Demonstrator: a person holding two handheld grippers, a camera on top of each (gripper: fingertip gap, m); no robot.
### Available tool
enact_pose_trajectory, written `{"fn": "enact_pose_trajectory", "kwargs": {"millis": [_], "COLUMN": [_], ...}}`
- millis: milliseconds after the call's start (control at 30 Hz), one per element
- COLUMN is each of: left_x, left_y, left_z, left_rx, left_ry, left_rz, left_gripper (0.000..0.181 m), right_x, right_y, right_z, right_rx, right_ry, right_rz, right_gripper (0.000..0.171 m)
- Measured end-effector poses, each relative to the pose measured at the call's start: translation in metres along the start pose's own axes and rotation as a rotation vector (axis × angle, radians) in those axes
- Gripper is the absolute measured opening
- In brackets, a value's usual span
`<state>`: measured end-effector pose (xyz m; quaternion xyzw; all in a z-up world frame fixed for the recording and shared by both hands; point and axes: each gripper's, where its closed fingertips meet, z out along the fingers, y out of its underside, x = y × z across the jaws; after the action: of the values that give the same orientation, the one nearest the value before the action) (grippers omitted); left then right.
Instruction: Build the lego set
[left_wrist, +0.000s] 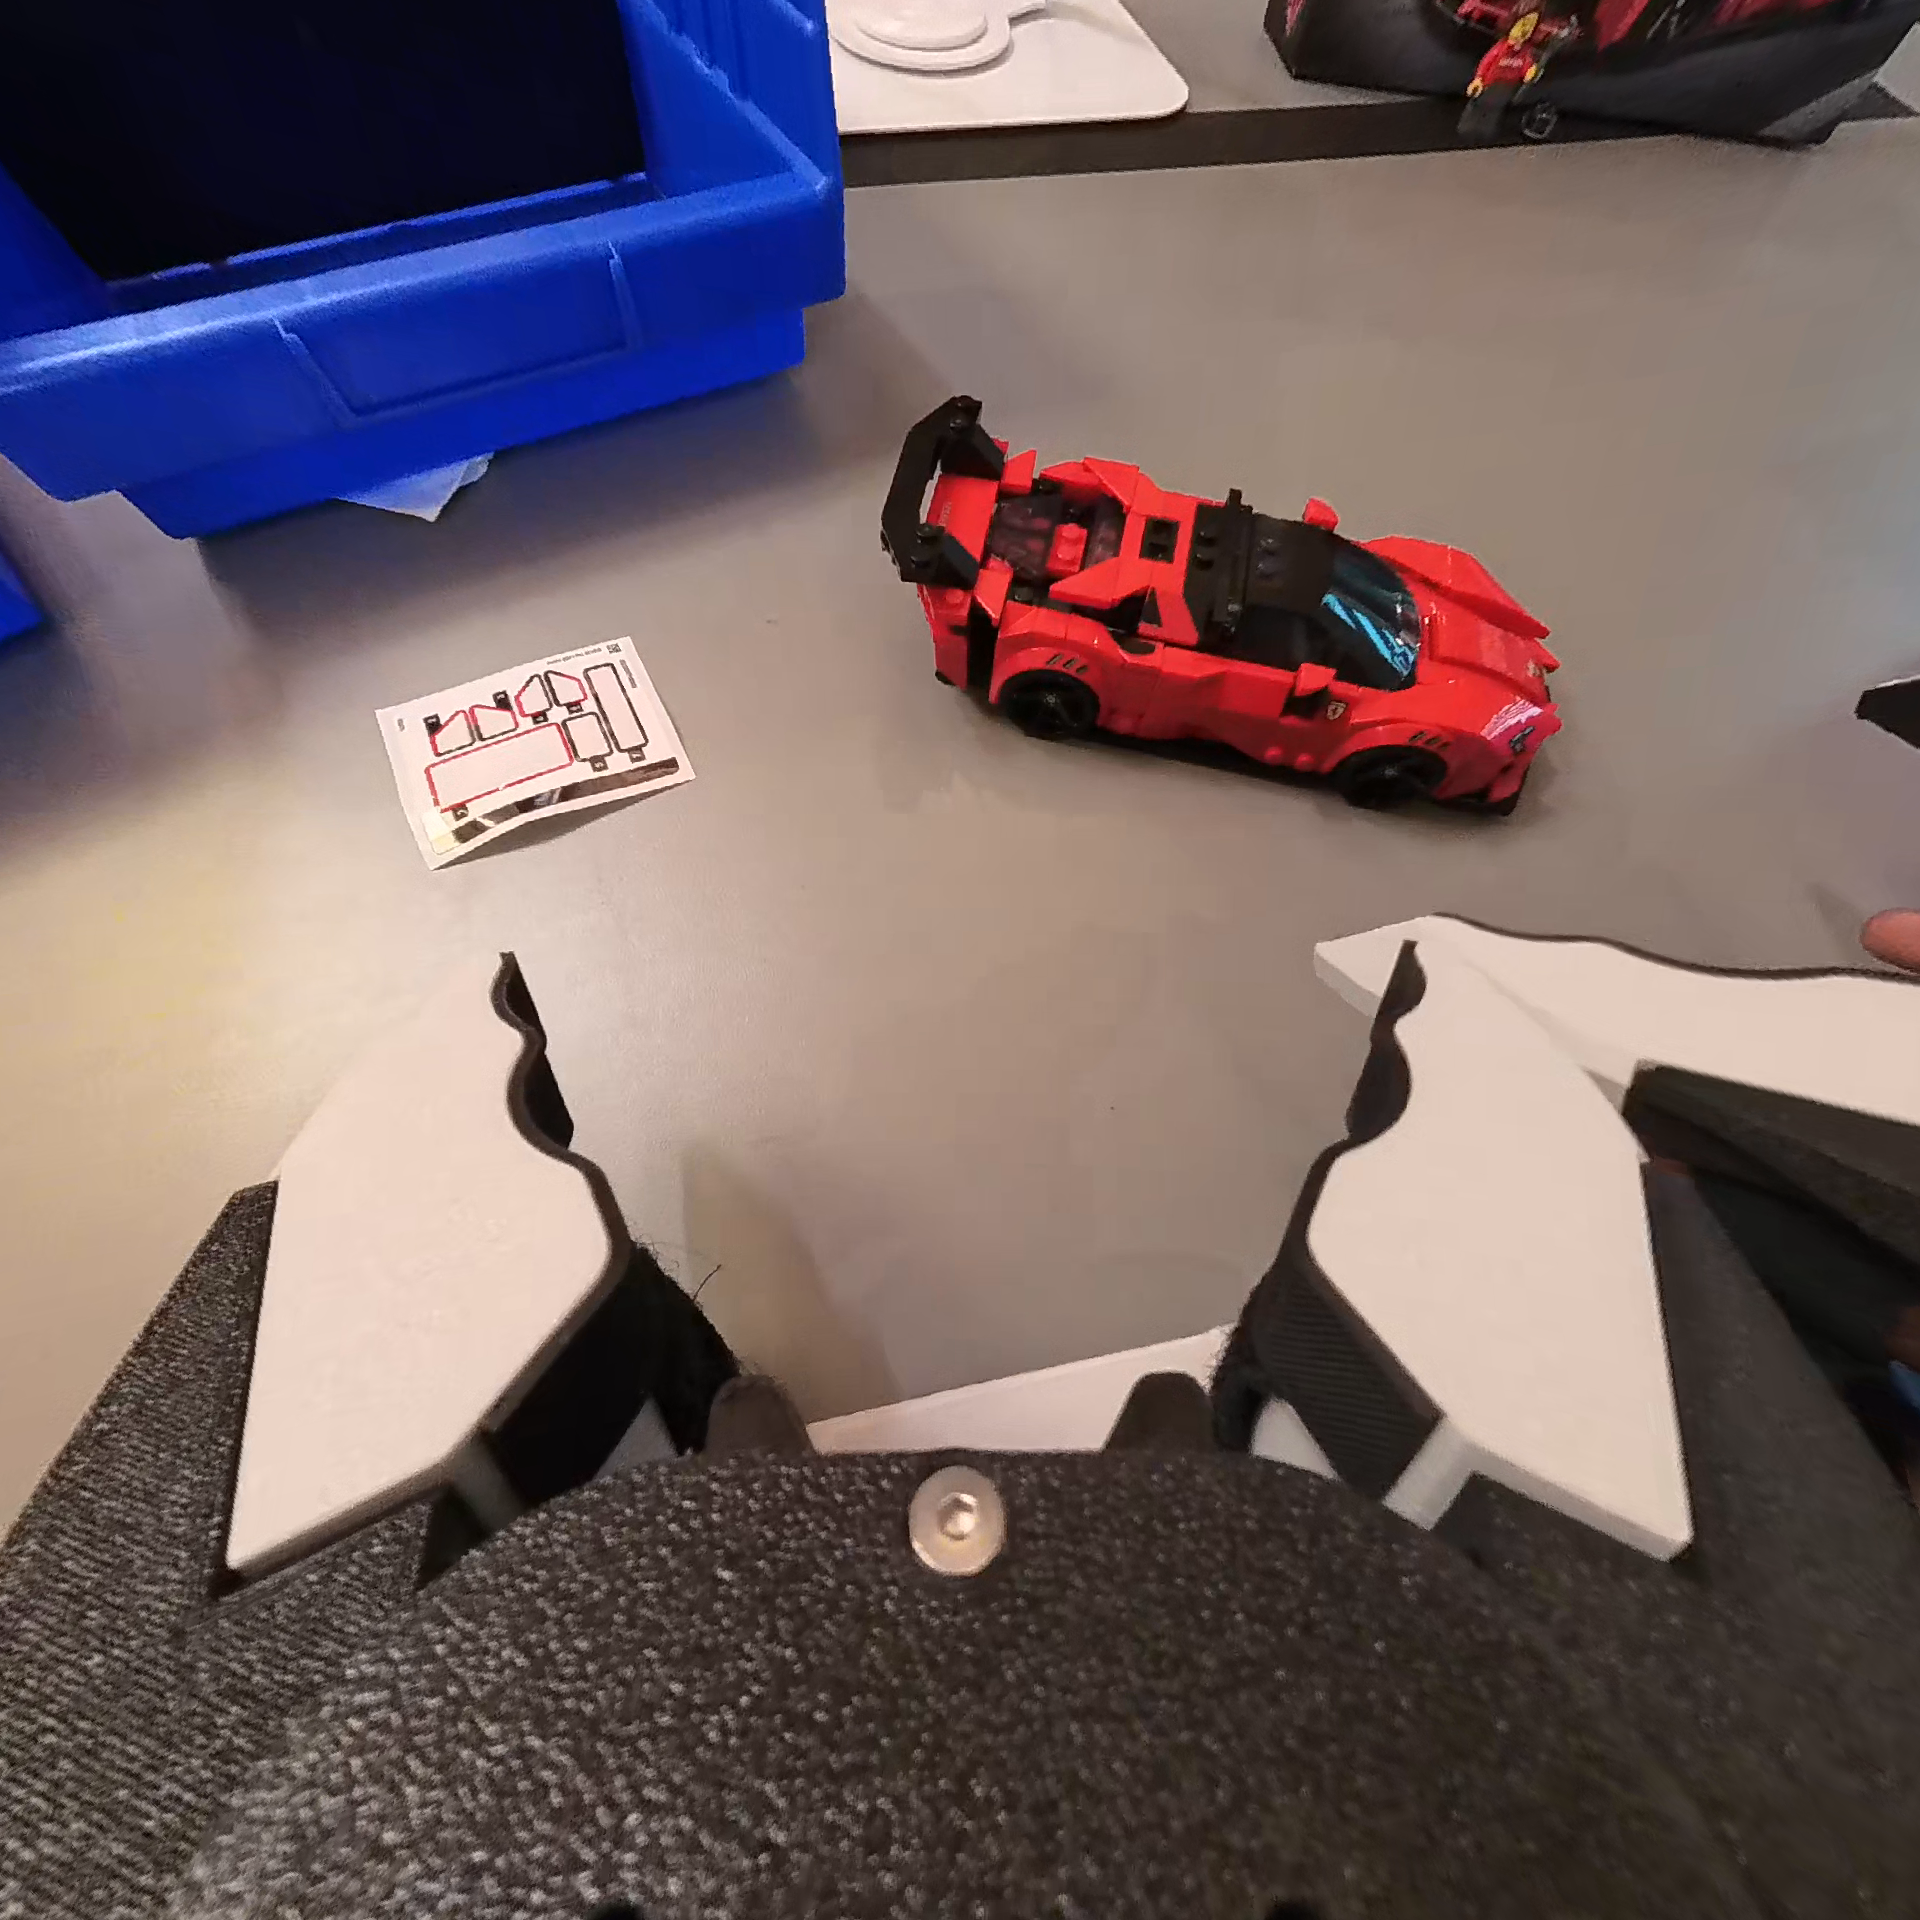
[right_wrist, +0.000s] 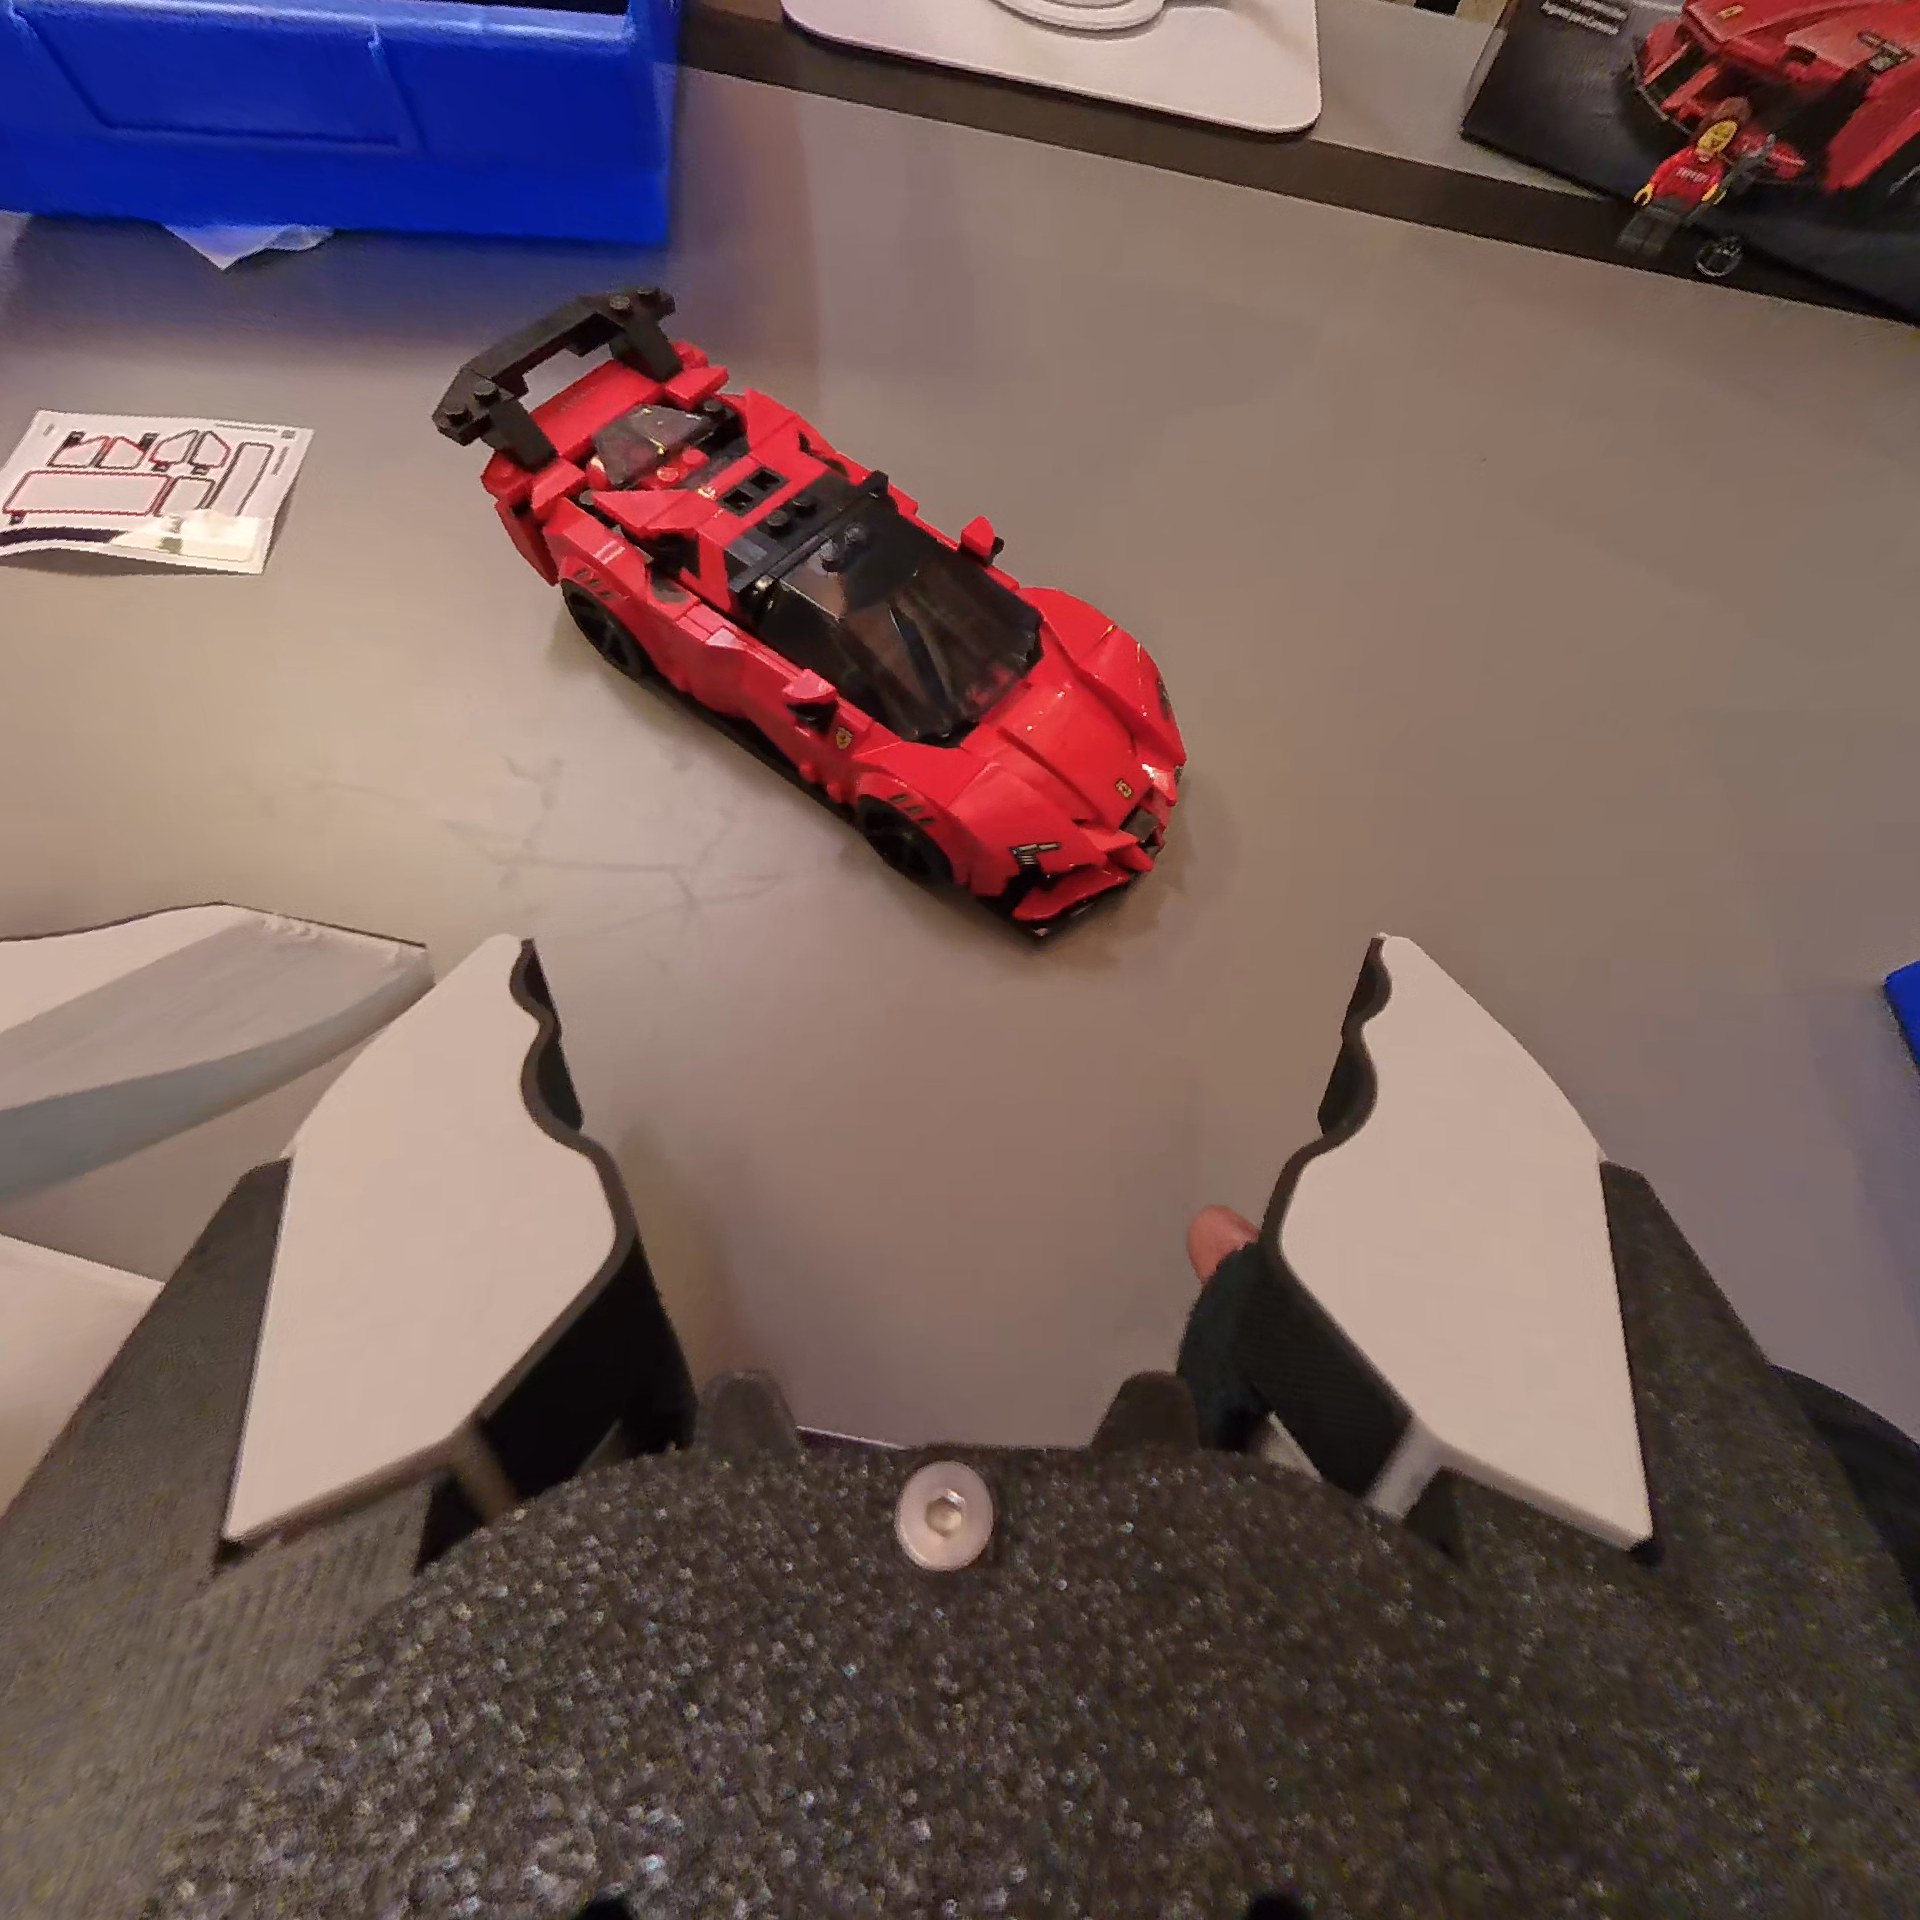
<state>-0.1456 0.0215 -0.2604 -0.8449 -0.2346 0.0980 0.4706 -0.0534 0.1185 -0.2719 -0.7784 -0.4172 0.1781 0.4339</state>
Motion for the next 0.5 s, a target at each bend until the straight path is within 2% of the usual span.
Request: {"fn": "enact_pose_trajectory", "kwargs": {"millis": [500], "left_x": [-0.0025], "left_y": [-0.0014], "left_z": [-0.0037], "left_rx": [0.008], "left_ry": [0.001], "left_rz": [-0.006], "left_gripper": [0.146], "right_x": [0.0004], "right_y": [0.0004], "right_z": [-0.0045], "right_rx": [-0.004], "right_ry": [0.007], "right_rz": [0.001], "right_gripper": [0.140]}}
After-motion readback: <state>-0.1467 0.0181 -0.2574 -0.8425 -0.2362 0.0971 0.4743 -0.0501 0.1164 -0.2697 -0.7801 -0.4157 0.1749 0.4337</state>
